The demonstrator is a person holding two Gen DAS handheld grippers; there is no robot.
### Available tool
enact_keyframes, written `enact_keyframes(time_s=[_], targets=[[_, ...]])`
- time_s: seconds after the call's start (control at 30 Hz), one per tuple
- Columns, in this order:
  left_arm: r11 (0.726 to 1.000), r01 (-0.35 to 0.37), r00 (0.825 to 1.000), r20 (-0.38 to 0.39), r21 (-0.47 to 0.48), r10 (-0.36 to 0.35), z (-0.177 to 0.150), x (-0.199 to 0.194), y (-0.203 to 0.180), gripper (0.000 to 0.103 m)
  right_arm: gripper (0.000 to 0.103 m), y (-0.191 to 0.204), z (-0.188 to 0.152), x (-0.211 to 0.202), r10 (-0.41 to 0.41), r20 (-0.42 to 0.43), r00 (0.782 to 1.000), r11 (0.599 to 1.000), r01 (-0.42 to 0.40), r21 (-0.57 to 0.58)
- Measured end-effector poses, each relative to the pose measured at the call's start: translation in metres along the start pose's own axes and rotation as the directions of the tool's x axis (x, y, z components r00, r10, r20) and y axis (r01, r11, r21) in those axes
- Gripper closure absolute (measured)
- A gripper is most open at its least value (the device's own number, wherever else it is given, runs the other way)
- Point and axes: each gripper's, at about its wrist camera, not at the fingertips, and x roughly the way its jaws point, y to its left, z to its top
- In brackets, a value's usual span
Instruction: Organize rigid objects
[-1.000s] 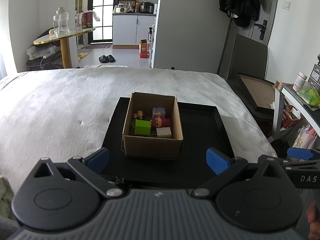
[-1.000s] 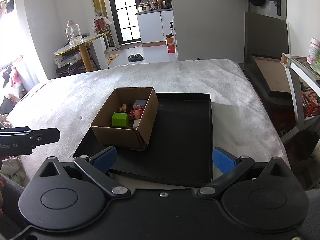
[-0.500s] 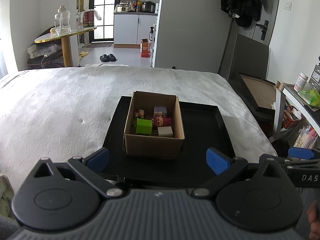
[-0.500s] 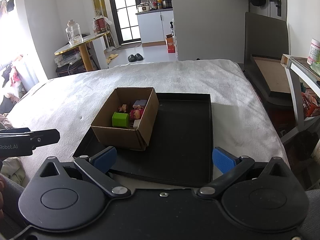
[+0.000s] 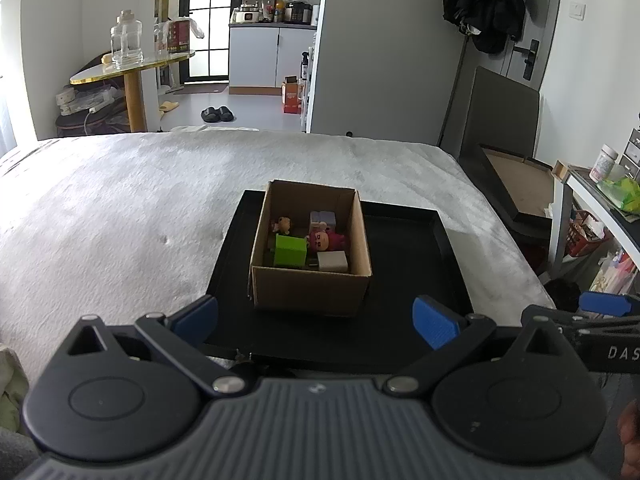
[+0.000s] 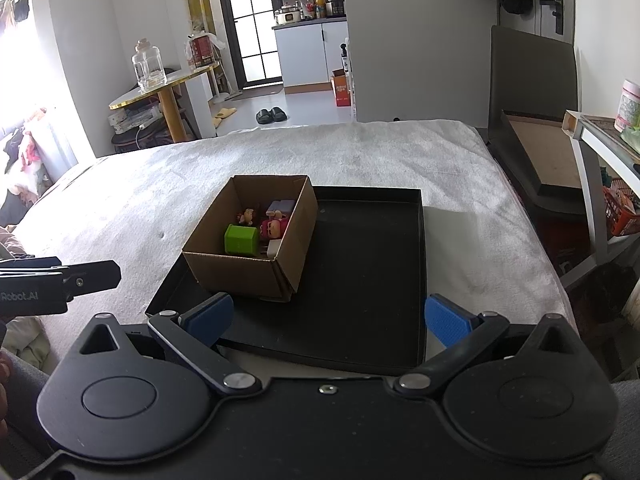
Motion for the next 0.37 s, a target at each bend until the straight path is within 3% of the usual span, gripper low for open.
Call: enact_keyframes(time_s=[0.37], targets=[[1.000,0.008,1.000,-0.019,0.014,-0.008,-0.0030,0.0027,0.0005,0.000,0.000,0.0002,0.0039,0.0001,0.019,0.011,1.000,1.000,-0.019,0.008]])
